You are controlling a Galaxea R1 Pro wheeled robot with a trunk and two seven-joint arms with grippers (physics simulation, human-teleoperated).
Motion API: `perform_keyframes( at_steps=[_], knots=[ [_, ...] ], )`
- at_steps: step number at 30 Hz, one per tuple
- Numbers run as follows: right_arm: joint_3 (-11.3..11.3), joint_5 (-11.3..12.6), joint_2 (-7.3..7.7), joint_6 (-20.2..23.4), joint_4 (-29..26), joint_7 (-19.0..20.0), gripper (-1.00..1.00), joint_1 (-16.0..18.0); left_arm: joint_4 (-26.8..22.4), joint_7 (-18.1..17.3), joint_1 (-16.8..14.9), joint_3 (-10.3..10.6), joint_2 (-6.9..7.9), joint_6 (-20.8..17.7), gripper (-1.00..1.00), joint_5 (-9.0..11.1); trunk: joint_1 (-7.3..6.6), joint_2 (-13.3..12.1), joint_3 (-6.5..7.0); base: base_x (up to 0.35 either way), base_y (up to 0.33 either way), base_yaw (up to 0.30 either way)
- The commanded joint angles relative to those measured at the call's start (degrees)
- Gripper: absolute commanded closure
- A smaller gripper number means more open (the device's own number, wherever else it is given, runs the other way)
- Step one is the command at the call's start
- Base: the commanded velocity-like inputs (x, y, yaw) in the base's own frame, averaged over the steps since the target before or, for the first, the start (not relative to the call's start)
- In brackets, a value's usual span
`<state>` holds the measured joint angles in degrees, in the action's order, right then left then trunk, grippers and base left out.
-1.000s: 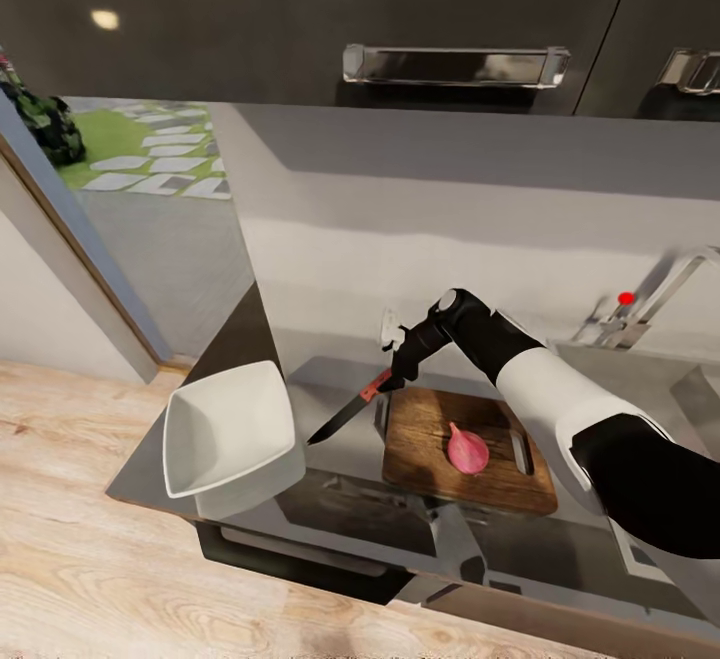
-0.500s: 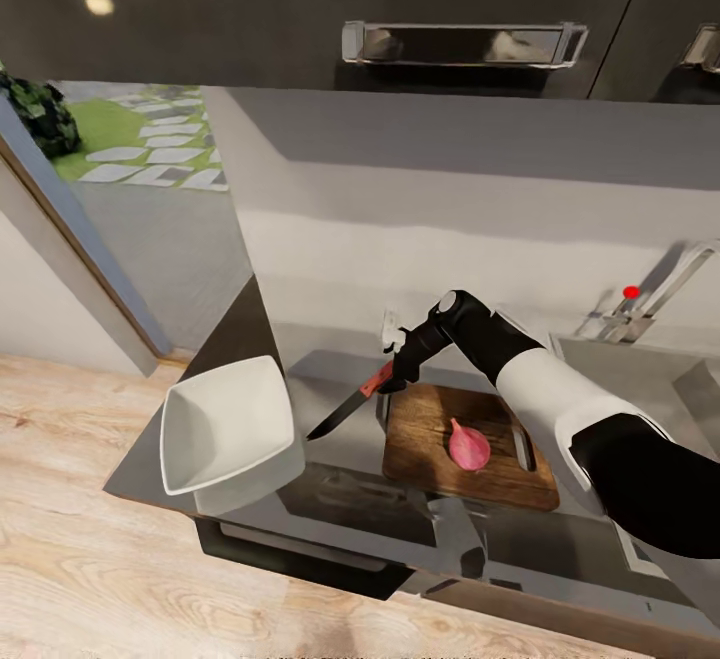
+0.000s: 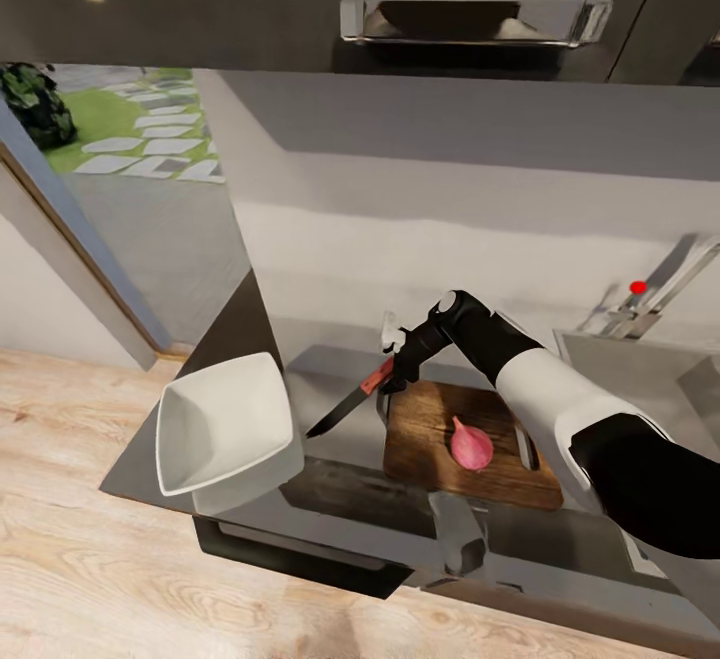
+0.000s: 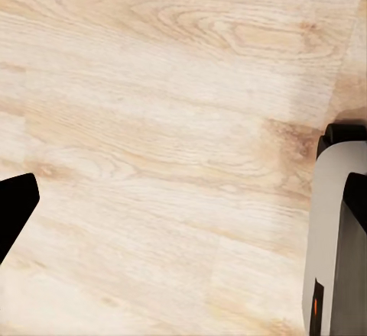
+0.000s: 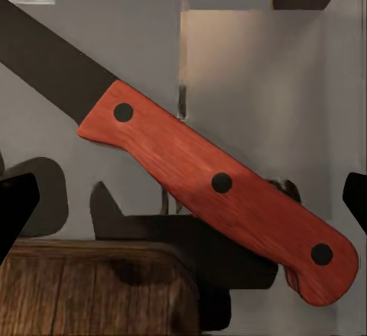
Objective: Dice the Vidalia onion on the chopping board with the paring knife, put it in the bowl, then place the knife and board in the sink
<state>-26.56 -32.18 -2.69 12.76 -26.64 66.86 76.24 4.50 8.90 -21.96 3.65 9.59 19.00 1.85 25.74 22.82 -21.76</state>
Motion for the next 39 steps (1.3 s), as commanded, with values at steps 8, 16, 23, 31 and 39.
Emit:
perform_keyframes(
  at_steps=[8,16,23,31,39],
  knots=[
    [-0.07,-0.07,0.03,0.6,-0.08,0.12,-1.0,0.05,0.25,0.13,-0.1,0.39,-0.01,0.34,-1.0,0.18,0.04,0.1,-0.82,0.148,0.0,0.0],
    [-0.07,-0.06,-0.09,0.6,-0.08,0.06,-1.0,0.05,0.25,0.14,-0.1,0.39,-0.01,0.34,-1.0,0.18,0.04,0.1,-1.38,0.011,0.0,0.0],
    [-0.07,-0.07,-0.12,0.6,0.0,0.03,-1.0,0.03,0.25,0.13,-0.1,0.39,0.0,0.34,-1.0,0.18,0.04,0.1,-1.44,0.0,0.0,0.0],
    [-0.07,-0.08,-0.12,0.6,0.17,0.03,-1.0,-0.03,0.25,0.15,-0.1,0.39,-0.01,0.34,-1.0,0.18,0.04,0.1,-1.7,0.0,0.0,0.0],
    [-0.07,-0.08,-0.12,0.6,0.44,-0.03,-1.0,-0.03,0.25,0.15,-0.1,0.39,-0.01,0.34,-1.0,0.18,0.04,0.1,-2.14,0.0,0.0,0.0]
  ],
)
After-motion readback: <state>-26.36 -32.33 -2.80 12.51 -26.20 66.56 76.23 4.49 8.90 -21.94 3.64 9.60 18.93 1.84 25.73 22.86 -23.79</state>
